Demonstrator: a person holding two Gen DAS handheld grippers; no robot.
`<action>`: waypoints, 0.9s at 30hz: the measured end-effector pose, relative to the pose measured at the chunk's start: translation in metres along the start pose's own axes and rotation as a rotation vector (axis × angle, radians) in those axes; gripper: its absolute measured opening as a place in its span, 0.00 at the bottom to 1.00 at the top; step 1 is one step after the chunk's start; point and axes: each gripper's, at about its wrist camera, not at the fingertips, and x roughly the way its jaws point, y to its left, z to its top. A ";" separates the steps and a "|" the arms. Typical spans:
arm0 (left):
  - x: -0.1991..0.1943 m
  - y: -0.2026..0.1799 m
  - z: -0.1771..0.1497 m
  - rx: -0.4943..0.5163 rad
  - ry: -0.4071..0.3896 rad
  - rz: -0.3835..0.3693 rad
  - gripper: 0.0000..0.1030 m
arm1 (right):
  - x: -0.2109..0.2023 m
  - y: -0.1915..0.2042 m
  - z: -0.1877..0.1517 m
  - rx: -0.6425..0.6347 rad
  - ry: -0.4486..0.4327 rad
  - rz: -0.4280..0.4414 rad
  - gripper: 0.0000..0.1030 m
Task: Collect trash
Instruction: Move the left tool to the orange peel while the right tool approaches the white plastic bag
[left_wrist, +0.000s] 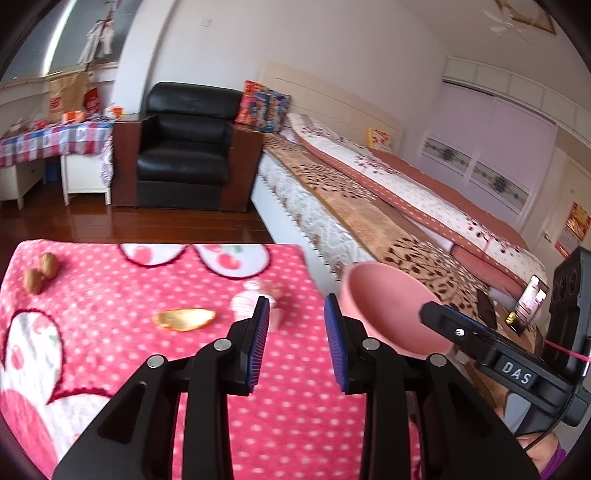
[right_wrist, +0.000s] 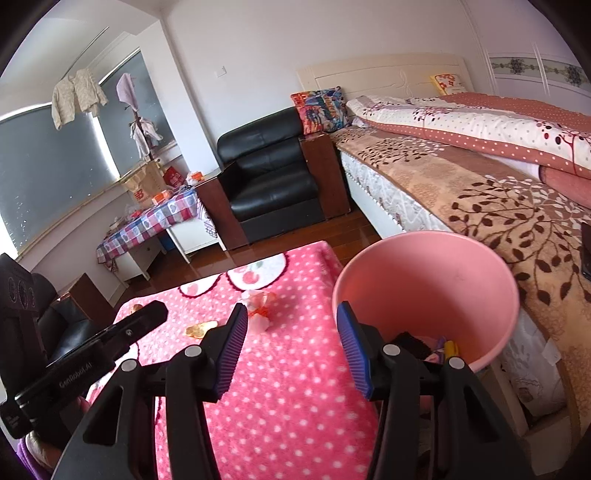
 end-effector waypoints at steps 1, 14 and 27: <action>-0.002 0.010 0.000 -0.013 -0.002 0.021 0.30 | 0.003 0.004 0.000 -0.004 0.005 0.004 0.49; 0.002 0.105 -0.001 -0.195 0.010 0.210 0.30 | 0.067 0.035 -0.014 -0.052 0.114 0.036 0.51; 0.063 0.112 -0.010 -0.200 0.134 0.203 0.30 | 0.112 0.046 -0.020 -0.073 0.170 0.050 0.56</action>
